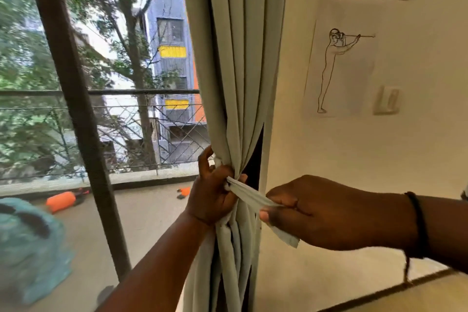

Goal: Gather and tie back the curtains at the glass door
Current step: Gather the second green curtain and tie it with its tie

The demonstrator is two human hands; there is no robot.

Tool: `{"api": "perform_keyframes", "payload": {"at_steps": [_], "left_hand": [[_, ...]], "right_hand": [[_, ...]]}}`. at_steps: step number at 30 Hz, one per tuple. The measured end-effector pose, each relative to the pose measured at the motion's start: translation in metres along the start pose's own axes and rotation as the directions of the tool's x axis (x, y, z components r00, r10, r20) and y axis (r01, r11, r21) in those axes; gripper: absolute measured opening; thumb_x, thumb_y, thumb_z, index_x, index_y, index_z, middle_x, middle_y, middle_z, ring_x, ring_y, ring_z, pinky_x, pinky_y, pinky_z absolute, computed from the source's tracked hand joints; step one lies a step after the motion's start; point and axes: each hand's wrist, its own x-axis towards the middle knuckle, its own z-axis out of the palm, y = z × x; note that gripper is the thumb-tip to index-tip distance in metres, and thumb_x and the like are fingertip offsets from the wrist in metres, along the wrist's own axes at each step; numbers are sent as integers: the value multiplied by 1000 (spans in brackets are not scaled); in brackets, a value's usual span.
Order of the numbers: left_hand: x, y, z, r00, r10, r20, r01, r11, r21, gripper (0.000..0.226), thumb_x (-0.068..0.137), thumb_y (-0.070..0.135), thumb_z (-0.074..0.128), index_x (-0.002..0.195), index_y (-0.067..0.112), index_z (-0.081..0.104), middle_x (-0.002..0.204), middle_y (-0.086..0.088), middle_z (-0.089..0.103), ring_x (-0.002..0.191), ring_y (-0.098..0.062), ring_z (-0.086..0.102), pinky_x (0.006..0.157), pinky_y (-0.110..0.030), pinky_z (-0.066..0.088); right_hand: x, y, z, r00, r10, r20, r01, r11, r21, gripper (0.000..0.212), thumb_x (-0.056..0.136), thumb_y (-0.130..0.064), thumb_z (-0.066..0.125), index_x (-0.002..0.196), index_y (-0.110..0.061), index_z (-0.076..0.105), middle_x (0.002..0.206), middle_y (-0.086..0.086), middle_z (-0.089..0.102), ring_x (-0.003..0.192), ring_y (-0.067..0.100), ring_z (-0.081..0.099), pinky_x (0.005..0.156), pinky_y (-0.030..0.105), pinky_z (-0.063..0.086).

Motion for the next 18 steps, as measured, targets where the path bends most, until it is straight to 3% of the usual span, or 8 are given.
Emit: {"api": "perform_keyframes", "payload": {"at_steps": [2,5,7,10,13,15,18], "left_hand": [[-4,0,2,996,-59,-69,55,997,-57,29,82,33,64,92,20,40,117,-35,38,123,14,35,89,-3,39],[-12,-8,1,960,-192,-205,149,967,-206,59,70,19,69,111,24,26,129,-14,33,129,-4,38,94,-13,40],[-14,-7,-7,924,-326,-199,263,921,-287,74,66,23,71,117,31,18,120,1,40,108,-4,53,84,-19,48],[-18,-8,-18,883,-468,-25,432,834,-344,87,69,14,74,130,23,14,115,1,50,99,5,59,84,-15,49],[-17,-12,-34,805,-572,158,590,743,-315,81,70,27,76,137,21,31,119,8,57,104,4,58,89,-12,46],[-14,-17,-48,769,-587,255,640,715,-282,67,63,38,75,124,23,52,113,11,64,103,-4,61,89,-20,49],[-9,-29,-74,696,-609,379,718,602,-351,48,54,22,75,101,29,63,96,7,70,91,-14,66,79,-27,53]], "right_hand": [[13,19,1,999,-22,-38,22,1000,8,32,97,-45,38,77,-24,53,66,-5,49,61,7,47,56,15,36],[40,42,7,991,19,-136,-11,998,62,32,93,-50,42,81,-25,57,68,-8,52,61,6,48,56,15,36],[63,55,13,963,83,-258,-43,987,154,32,93,-46,47,85,-19,61,72,-3,56,65,11,52,60,21,40],[101,58,23,910,216,-353,-60,913,404,23,94,-33,53,86,-14,60,74,4,60,67,21,58,59,27,43],[134,44,38,859,367,-358,-91,796,598,12,96,-19,50,95,-10,59,80,3,62,64,9,63,50,15,45],[151,35,49,812,468,-349,-108,707,699,12,96,-9,46,95,-14,57,72,-1,59,42,0,56,39,14,44],[176,26,60,744,602,-289,-131,556,821,16,94,-4,43,90,-10,57,52,1,57,28,12,40,36,20,37]]}}
